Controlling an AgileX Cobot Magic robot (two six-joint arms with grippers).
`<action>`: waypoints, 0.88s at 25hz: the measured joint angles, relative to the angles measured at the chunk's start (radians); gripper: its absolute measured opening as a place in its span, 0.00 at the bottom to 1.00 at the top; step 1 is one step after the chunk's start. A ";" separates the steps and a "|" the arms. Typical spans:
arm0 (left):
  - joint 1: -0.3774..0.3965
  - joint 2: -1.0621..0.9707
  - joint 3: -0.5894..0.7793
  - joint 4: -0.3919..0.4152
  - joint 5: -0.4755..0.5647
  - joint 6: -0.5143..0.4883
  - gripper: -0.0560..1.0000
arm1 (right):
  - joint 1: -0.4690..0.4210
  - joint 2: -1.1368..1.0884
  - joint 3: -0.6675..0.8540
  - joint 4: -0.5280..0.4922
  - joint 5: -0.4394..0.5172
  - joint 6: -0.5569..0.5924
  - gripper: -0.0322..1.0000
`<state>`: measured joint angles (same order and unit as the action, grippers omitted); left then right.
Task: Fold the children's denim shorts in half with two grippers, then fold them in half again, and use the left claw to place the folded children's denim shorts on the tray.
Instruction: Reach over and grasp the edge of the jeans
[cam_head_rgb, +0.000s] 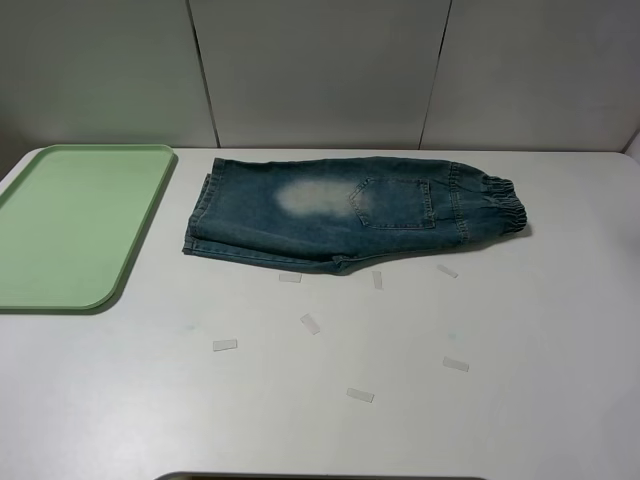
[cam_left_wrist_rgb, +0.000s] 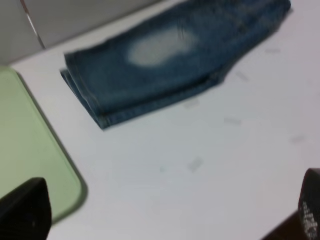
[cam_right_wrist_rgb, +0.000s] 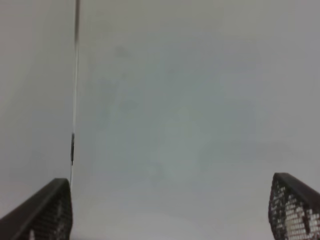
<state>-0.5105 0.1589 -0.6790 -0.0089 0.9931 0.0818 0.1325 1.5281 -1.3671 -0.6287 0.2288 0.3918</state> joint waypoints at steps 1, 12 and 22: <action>0.000 0.000 0.020 -0.001 0.000 0.000 0.99 | 0.000 0.000 0.000 0.001 0.000 0.000 0.61; 0.000 0.001 0.173 -0.045 0.000 0.021 0.99 | 0.000 0.000 0.000 0.007 0.000 0.000 0.61; 0.000 -0.001 0.174 -0.049 0.000 0.028 0.99 | 0.000 0.000 0.000 0.007 0.000 0.000 0.61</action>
<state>-0.5105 0.1582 -0.5048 -0.0579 0.9931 0.1098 0.1325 1.5281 -1.3671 -0.6221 0.2288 0.3918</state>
